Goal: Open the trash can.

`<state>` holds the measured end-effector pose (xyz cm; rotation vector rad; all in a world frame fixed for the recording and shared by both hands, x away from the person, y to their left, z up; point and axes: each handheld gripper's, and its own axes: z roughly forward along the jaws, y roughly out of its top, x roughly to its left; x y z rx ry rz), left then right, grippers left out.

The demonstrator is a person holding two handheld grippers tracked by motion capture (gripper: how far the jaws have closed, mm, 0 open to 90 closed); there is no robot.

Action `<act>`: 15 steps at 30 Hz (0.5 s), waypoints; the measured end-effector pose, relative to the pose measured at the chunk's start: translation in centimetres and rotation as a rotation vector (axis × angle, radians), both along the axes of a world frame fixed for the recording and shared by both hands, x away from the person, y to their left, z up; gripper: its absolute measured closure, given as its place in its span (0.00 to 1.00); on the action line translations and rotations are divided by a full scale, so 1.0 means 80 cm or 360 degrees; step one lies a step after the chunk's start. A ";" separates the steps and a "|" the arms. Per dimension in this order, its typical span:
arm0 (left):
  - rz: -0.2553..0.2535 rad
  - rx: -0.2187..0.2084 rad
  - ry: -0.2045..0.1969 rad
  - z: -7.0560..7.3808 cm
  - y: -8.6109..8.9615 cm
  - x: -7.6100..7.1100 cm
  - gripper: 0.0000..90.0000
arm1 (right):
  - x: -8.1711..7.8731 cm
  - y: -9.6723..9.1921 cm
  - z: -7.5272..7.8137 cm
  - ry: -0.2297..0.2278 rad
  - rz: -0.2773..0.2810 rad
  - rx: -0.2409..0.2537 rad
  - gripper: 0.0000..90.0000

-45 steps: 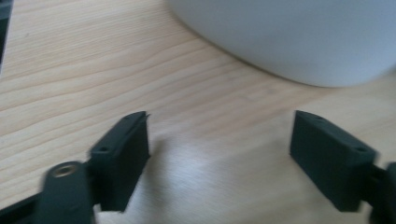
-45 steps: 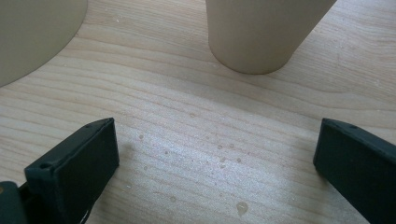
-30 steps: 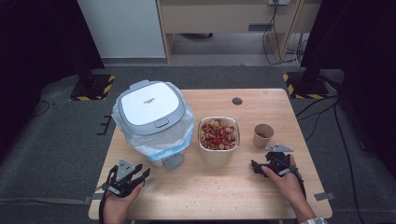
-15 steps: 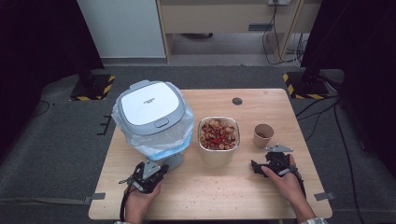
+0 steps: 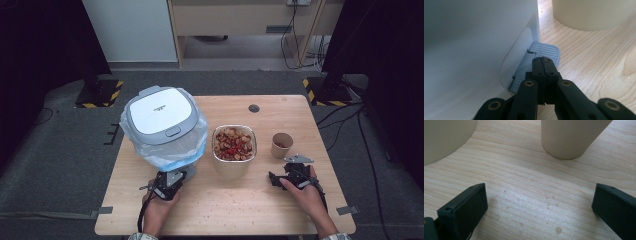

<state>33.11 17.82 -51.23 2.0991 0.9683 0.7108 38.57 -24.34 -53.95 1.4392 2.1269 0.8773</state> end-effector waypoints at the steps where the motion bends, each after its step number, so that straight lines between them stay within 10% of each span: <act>1: -0.0010 0.0013 -0.0005 0.000 0.000 0.000 0.99 | 0.000 0.000 0.000 0.0000 0.0001 0.0000 0.01; 5: 0.0008 -0.0093 0.0006 -0.002 0.000 0.003 0.96 | 0.000 0.000 0.000 0.0000 0.0000 0.0000 0.01; 15: -0.0011 0.0036 -0.0011 -0.005 -0.012 0.003 0.99 | 0.000 0.000 0.000 0.0001 0.0009 0.0001 0.01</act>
